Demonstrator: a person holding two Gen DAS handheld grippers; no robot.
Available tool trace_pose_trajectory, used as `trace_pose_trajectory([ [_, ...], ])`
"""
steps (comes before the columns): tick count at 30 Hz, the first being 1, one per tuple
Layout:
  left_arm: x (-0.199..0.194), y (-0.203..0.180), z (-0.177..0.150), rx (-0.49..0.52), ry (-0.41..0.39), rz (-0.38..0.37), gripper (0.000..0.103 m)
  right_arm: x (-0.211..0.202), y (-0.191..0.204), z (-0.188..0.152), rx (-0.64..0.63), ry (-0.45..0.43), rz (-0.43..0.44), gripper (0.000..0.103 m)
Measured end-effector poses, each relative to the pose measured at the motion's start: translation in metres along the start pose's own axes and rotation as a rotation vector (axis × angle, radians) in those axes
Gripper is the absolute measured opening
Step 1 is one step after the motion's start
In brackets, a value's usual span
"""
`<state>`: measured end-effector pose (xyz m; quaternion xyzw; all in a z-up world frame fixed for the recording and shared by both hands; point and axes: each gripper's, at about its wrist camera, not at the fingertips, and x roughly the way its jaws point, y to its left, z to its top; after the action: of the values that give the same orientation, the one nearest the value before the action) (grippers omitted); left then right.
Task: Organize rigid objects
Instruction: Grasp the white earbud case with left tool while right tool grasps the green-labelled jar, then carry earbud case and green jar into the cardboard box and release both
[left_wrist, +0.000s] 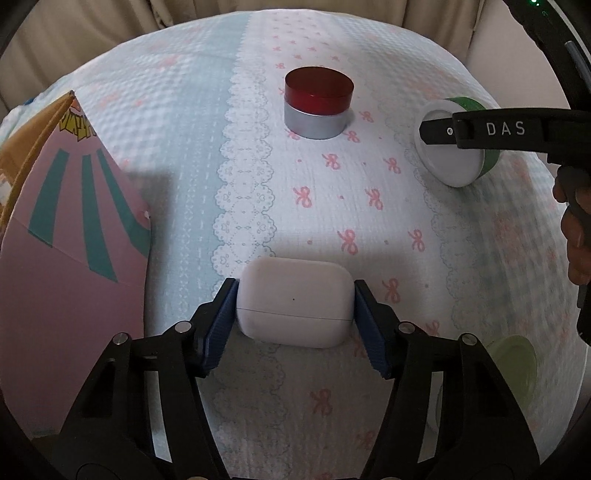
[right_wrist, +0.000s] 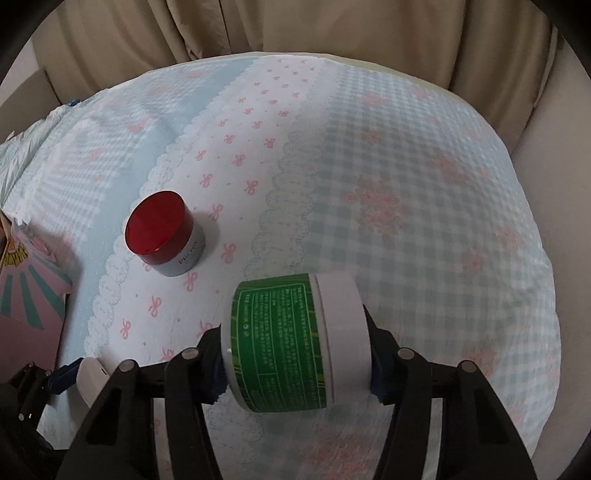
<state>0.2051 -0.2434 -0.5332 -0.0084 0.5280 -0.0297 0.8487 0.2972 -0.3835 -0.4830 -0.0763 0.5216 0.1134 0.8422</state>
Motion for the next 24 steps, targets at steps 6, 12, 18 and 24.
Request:
trace_pose_trajectory([
  [6, -0.003, 0.000, 0.000, -0.009, -0.005, 0.002, 0.058, -0.003, 0.000, 0.000, 0.013, 0.008, -0.008, 0.054],
  [12, -0.018, -0.002, 0.001, -0.007, -0.025, -0.005, 0.058, -0.012, 0.000, -0.002, 0.044, 0.024, -0.002, 0.054],
  [18, -0.053, -0.002, 0.011, -0.018, -0.068, -0.019, 0.058, -0.047, 0.004, -0.004, 0.074, -0.004, 0.007, 0.054],
  [24, -0.120, 0.003, 0.029, -0.024, -0.137, -0.027, 0.058, -0.116, 0.007, 0.001, 0.121, -0.056, 0.011, 0.054],
])
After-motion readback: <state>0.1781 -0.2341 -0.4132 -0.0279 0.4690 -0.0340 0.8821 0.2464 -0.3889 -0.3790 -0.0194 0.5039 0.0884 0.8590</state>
